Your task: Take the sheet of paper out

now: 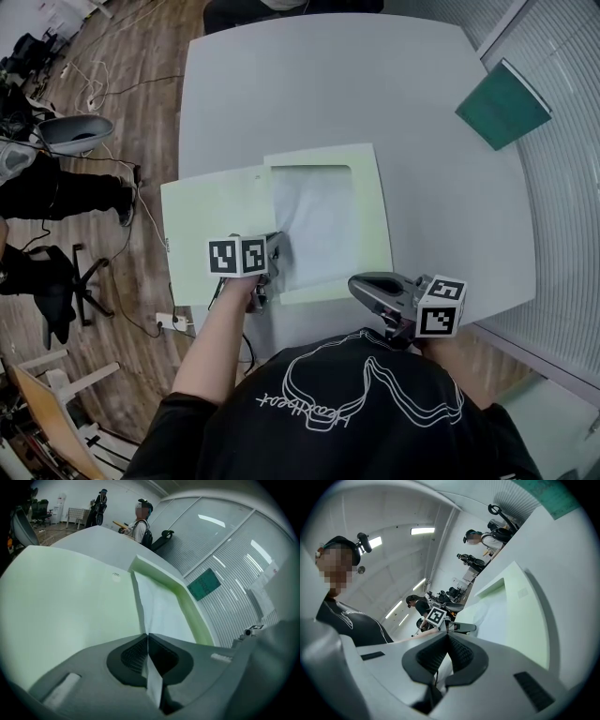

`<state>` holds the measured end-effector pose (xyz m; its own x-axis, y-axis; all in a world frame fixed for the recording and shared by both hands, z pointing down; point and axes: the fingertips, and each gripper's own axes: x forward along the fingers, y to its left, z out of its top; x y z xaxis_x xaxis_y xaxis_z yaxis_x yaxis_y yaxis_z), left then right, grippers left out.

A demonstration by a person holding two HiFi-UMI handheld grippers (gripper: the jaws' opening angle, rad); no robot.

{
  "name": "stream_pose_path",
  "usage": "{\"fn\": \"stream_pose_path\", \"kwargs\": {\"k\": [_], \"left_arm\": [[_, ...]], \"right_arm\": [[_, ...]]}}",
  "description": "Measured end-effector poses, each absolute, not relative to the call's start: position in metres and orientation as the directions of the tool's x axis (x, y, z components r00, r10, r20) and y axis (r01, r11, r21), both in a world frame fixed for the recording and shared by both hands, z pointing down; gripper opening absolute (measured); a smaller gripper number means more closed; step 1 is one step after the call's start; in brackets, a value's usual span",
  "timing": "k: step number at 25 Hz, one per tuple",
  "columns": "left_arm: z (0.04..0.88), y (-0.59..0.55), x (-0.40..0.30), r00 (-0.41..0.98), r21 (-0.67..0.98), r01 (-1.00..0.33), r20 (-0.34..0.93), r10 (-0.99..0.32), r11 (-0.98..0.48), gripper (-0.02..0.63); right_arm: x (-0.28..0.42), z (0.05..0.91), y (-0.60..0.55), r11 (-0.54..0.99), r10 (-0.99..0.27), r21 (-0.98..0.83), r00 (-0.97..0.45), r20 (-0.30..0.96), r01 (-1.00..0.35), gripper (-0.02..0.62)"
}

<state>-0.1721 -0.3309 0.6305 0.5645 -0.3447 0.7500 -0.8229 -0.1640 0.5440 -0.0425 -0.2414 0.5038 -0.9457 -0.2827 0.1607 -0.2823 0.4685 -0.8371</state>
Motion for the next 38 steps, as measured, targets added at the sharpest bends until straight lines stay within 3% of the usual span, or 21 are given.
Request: {"fn": "stream_pose_path", "kwargs": {"k": [23, 38], "left_arm": [[0.6, -0.299, -0.262, 0.493, 0.462, -0.868, 0.752, -0.438, -0.183, 0.014], [0.583, -0.276, -0.334, 0.453, 0.426, -0.886, 0.715, -0.532, -0.183, 0.014]], "right_arm": [[-0.098, 0.497, -0.217, 0.416, -0.369, -0.815, -0.894, 0.254, -0.403, 0.005], [-0.165, 0.504, -0.198, 0.433, -0.34, -0.788, -0.889, 0.307, -0.437, 0.005]]}}
